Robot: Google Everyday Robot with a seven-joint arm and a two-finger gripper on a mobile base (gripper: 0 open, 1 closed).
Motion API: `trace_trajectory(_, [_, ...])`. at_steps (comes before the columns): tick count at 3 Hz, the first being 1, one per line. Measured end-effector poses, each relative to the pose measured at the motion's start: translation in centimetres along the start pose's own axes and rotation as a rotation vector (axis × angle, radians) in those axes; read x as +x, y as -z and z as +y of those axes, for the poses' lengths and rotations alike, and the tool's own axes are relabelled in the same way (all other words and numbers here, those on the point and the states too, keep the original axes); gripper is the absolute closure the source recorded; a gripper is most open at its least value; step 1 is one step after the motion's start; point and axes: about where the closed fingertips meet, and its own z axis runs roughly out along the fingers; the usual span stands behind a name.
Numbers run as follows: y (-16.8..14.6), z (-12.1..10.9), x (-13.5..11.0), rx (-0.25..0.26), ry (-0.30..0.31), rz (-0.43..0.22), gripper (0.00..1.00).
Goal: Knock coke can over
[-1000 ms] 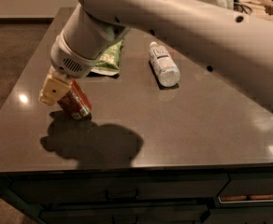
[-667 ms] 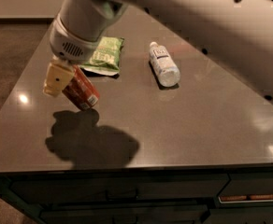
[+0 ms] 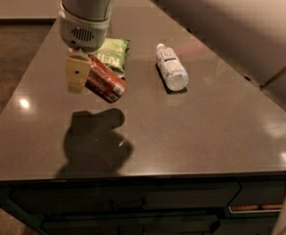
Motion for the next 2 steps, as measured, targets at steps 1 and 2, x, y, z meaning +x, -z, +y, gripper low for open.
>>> trace_trajectory(1, [0.0, -0.8, 2.9, -0.007, 0.004, 0.089, 1.0])
trace_trajectory(2, [-0.5, -1.1, 5.5, -0.022, 0.003, 0.14, 1.0])
